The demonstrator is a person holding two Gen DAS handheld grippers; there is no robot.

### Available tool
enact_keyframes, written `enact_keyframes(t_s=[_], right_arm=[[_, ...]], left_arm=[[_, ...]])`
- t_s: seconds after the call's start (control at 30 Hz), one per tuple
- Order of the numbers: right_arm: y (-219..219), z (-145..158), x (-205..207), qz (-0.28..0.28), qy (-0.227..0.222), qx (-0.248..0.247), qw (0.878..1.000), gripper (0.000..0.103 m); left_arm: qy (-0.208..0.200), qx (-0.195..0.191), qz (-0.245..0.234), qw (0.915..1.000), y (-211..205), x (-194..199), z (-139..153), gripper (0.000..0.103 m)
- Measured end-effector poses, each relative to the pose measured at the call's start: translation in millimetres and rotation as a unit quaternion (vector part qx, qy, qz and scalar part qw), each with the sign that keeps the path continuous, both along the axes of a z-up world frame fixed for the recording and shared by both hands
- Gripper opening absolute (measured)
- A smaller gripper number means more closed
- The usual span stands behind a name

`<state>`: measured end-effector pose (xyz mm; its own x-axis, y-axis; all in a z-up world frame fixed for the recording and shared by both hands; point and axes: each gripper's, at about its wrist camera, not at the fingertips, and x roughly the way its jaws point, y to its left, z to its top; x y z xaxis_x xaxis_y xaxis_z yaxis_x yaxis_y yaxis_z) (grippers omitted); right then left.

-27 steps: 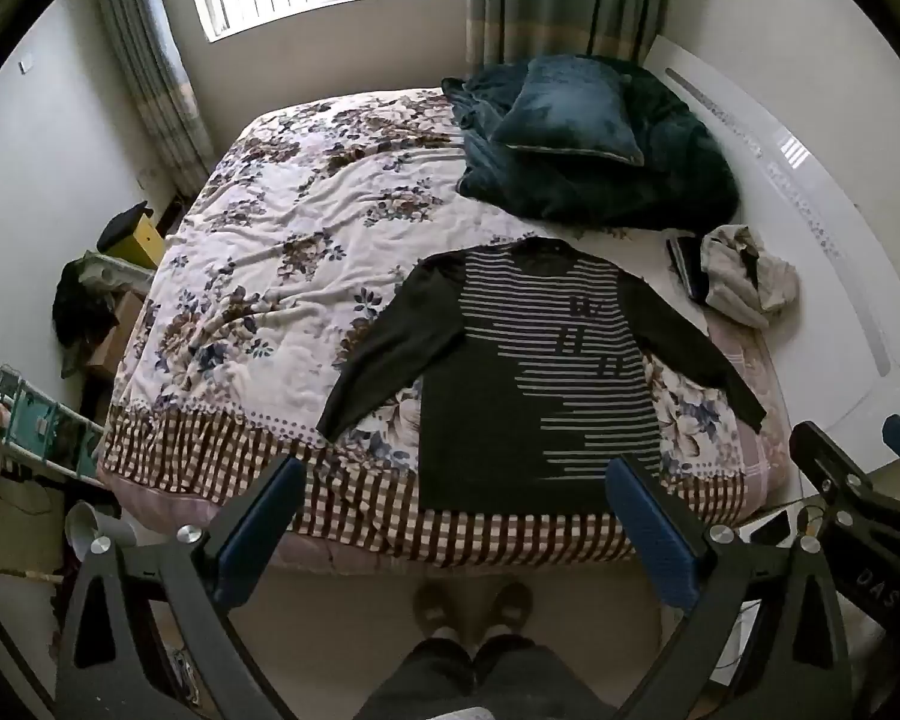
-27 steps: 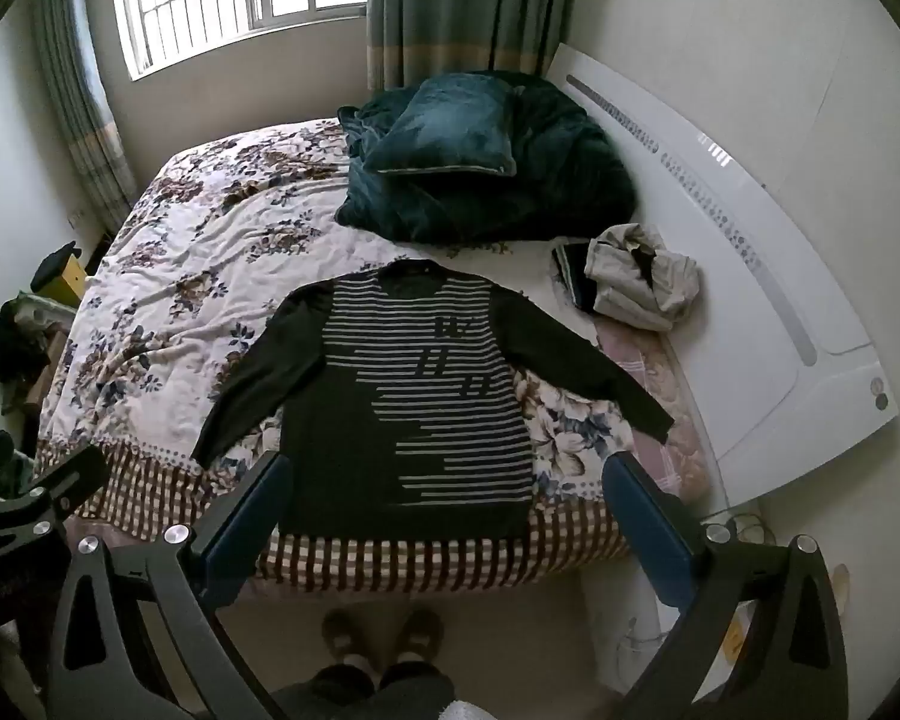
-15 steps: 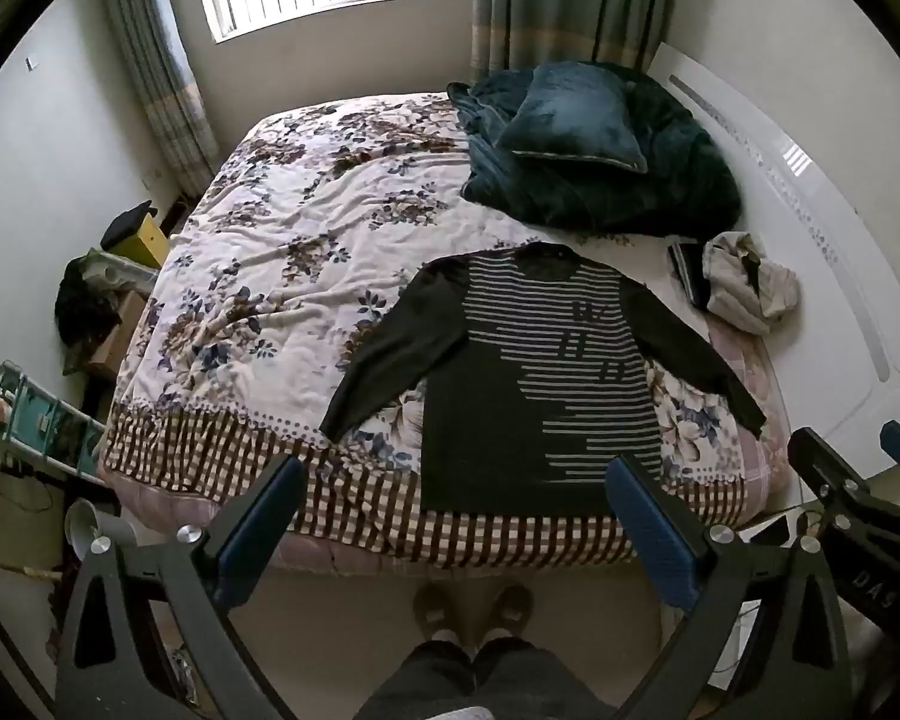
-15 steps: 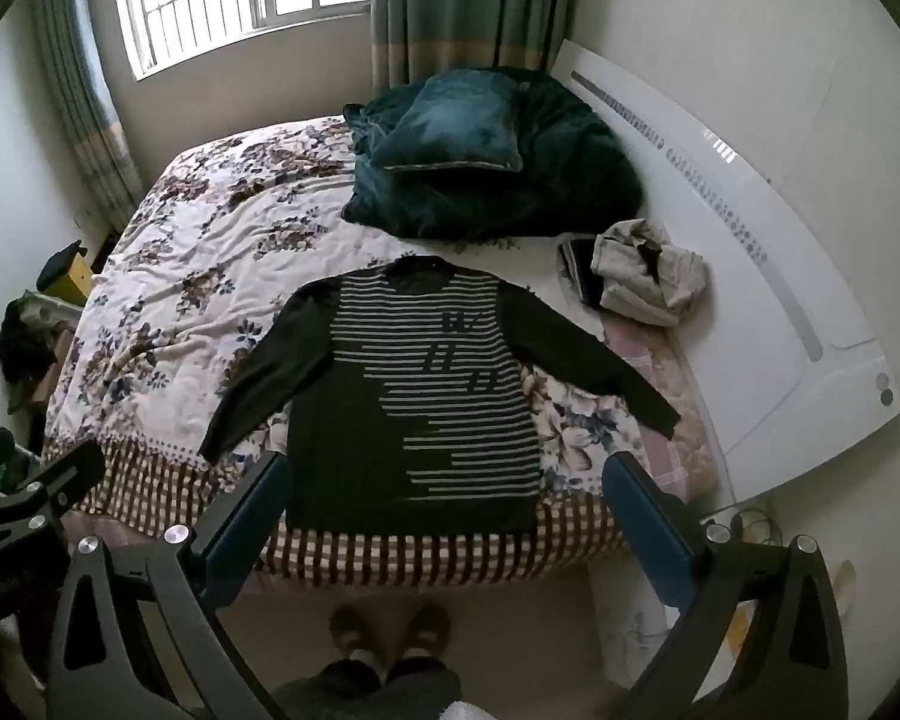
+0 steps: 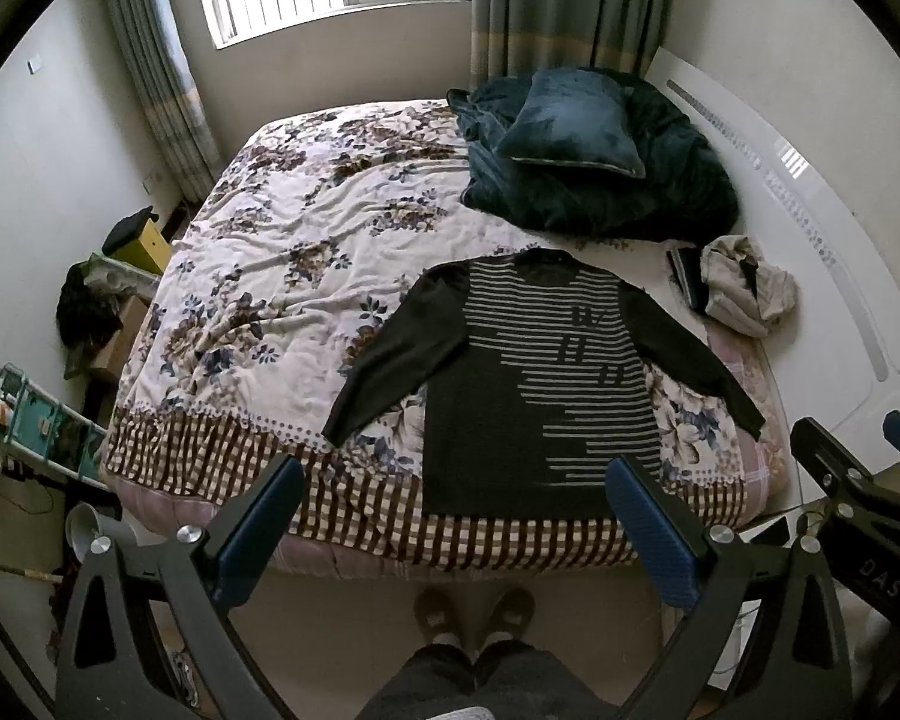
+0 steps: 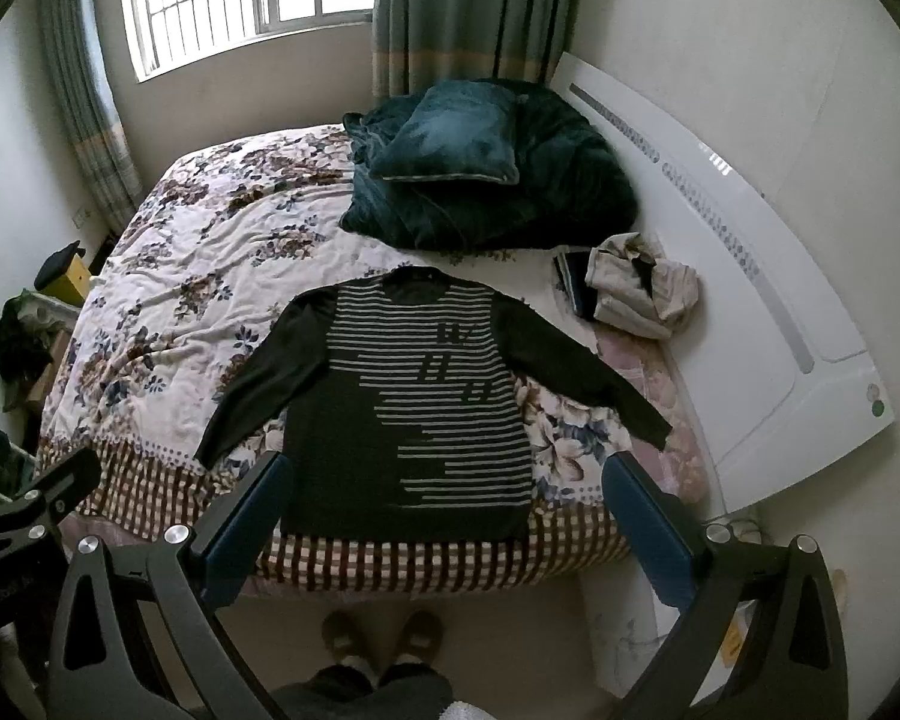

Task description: Fold small clothes

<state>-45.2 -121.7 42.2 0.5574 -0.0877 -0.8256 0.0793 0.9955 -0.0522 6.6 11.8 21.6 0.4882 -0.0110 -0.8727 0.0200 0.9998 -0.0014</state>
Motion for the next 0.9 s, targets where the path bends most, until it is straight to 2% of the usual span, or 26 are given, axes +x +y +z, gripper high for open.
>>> enact_keyframes(t_s=[0.9], right_arm=[[-1,14,1,0.001,-0.017,-0.001,1.000,0.103]], left_arm=[[-0.013,0.001,-0.003,0.9999,-17,6,6,0.103]])
